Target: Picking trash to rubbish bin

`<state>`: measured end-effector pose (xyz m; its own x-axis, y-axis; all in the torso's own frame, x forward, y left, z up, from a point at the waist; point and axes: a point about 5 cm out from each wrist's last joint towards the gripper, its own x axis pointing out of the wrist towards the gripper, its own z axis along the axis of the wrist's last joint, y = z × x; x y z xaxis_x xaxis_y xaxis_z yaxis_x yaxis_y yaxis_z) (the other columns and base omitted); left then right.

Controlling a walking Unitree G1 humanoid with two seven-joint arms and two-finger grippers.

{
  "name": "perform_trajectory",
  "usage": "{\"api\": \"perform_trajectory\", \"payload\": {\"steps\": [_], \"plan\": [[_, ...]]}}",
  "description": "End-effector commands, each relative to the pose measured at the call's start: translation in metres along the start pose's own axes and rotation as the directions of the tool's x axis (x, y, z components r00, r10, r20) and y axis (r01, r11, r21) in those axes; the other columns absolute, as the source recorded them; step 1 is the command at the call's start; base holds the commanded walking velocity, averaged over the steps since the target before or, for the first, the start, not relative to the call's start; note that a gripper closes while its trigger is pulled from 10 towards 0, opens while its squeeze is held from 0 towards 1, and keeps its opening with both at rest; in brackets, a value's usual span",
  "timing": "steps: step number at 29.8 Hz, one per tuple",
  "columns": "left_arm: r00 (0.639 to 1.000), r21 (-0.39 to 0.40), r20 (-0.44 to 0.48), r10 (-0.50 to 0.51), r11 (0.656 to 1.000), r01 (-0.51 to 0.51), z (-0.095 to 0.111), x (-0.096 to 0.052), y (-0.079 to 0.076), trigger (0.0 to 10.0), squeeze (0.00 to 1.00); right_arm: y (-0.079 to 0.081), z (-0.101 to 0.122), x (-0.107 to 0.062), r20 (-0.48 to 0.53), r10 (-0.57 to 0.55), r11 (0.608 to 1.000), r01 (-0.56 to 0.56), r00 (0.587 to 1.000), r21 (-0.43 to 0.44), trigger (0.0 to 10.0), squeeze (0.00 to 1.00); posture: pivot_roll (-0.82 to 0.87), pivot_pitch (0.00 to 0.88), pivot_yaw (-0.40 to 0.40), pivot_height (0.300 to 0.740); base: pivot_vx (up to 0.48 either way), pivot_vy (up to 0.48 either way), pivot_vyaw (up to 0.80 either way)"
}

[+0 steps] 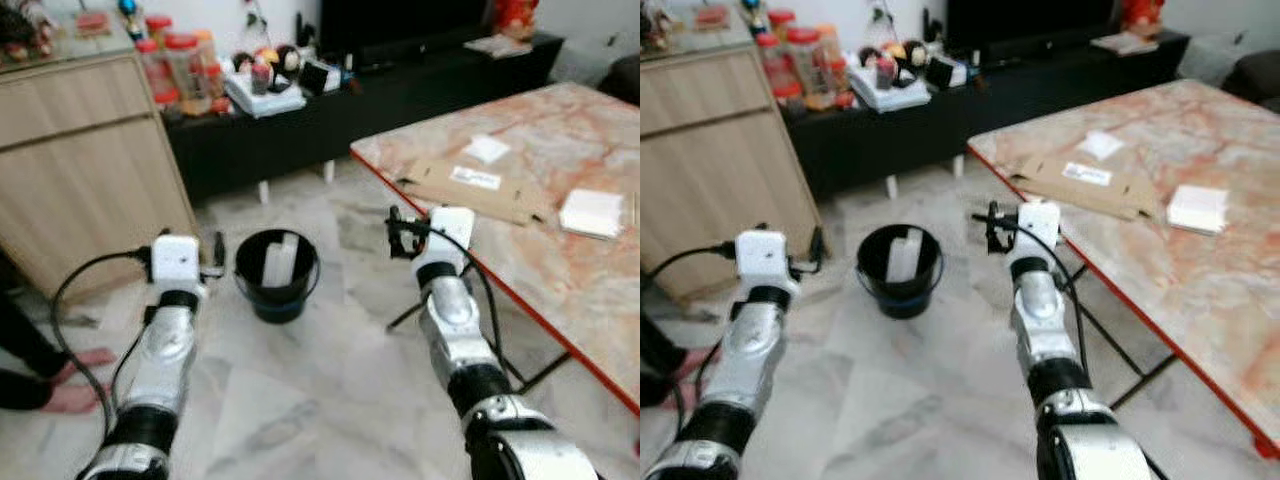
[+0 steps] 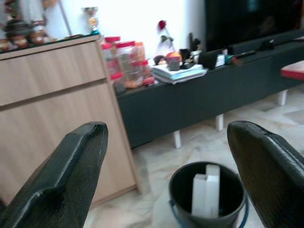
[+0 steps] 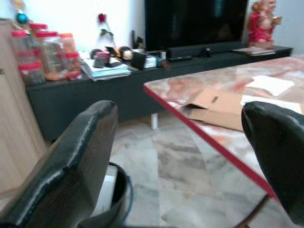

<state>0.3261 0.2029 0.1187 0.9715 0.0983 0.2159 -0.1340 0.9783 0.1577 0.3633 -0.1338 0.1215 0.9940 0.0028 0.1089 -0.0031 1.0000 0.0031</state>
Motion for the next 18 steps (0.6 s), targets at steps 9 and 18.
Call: {"api": "perform_trajectory", "payload": {"steps": [9,18], "plan": [[1.000,-0.005,-0.024,0.007,1.000,-0.008,-0.007,-0.005,0.000,10.0,0.00,0.006,-0.003,-0.004,0.012,0.006,1.000,-0.006,1.000,0.019,10.0,0.00,-0.04,0.018,0.002,0.740,0.000,0.000,0.00],[0.999,-0.006,-0.030,0.012,1.000,-0.012,-0.008,-0.003,-0.003,10.0,0.00,0.014,-0.001,-0.003,0.024,0.039,0.999,-0.040,0.999,0.026,10.0,0.00,-0.04,0.014,0.000,0.740,0.000,0.000,0.00]]}}
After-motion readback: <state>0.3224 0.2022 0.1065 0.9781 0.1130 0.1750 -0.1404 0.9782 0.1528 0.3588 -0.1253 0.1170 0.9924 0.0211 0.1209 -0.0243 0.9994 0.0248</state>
